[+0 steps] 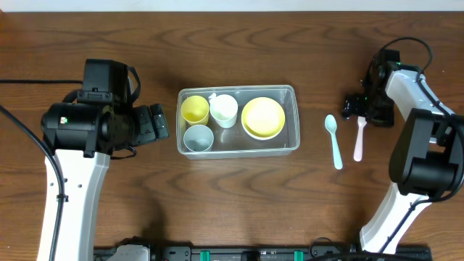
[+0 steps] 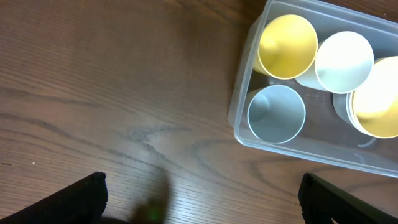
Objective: Pack container
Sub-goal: 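Move the right gripper to the pink fork and grasp it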
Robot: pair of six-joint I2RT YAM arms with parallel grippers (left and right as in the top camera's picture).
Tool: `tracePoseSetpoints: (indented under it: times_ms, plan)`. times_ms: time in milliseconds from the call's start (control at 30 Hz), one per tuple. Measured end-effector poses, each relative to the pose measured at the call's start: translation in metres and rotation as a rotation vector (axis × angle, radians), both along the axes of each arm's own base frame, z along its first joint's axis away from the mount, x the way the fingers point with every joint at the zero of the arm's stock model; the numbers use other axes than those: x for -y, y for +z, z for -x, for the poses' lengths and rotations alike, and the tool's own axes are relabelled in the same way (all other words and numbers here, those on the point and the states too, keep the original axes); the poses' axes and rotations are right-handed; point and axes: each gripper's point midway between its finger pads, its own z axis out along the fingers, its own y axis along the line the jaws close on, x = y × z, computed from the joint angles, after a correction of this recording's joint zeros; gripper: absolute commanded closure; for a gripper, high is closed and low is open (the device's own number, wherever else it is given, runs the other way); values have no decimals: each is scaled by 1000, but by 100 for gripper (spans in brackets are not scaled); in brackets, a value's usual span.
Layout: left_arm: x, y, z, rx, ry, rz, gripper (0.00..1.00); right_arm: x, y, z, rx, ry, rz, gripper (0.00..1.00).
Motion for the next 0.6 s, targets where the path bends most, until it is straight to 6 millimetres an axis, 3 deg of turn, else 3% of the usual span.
tracePoseSetpoints:
  times_ms: [333,600]
  plan:
    - [0,0,0,0,0,0,2,-2,-2,1,-6,1,-11,9]
    - [0,0,0,0,0,0,2,1,-3,2,-3,-6,-18,25]
